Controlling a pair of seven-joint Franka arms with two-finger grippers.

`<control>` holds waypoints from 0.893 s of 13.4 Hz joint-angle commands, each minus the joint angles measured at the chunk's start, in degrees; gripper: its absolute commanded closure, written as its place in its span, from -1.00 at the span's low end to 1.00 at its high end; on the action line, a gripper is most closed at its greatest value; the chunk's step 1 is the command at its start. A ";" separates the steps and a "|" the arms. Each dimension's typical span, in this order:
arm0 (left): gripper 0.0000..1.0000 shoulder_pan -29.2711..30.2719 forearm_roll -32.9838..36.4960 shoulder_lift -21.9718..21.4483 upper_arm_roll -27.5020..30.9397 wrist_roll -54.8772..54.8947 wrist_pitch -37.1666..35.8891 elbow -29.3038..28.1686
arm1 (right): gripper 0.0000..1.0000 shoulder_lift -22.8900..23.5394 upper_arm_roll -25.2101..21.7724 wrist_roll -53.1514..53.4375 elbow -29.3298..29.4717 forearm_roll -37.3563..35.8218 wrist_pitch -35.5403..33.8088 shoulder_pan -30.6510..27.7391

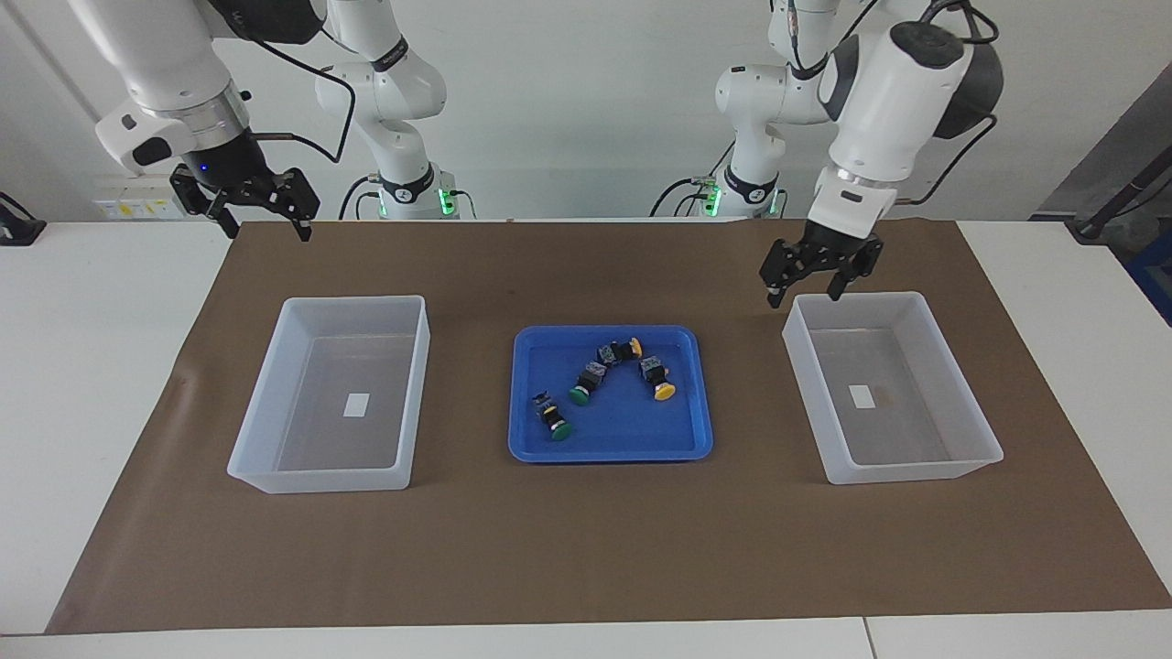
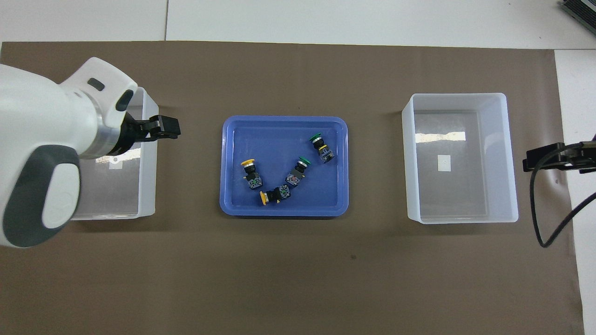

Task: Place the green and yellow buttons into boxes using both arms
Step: 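Reach the left gripper into the blue tray toward a yellow button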

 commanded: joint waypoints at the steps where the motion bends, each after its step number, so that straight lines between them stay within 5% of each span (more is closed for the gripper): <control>1: -1.00 -3.90 -0.87 4.05 0.83 -7.13 10.86 -3.99 | -1.00 0.21 0.13 -0.35 0.32 -0.01 0.45 0.10; 5: -1.00 -6.10 -0.87 6.35 0.74 -8.21 25.29 -11.63 | -1.00 0.29 0.13 -0.09 0.23 0.34 0.63 0.19; 7: -1.00 -9.26 -0.87 11.00 0.83 -8.56 28.29 -11.64 | -1.00 0.21 0.13 -0.18 0.14 1.04 0.80 0.45; 12: -1.00 -12.87 -0.87 11.80 0.83 -10.59 28.92 -14.19 | -1.00 0.38 0.22 -0.35 -3.01 1.05 5.27 2.29</control>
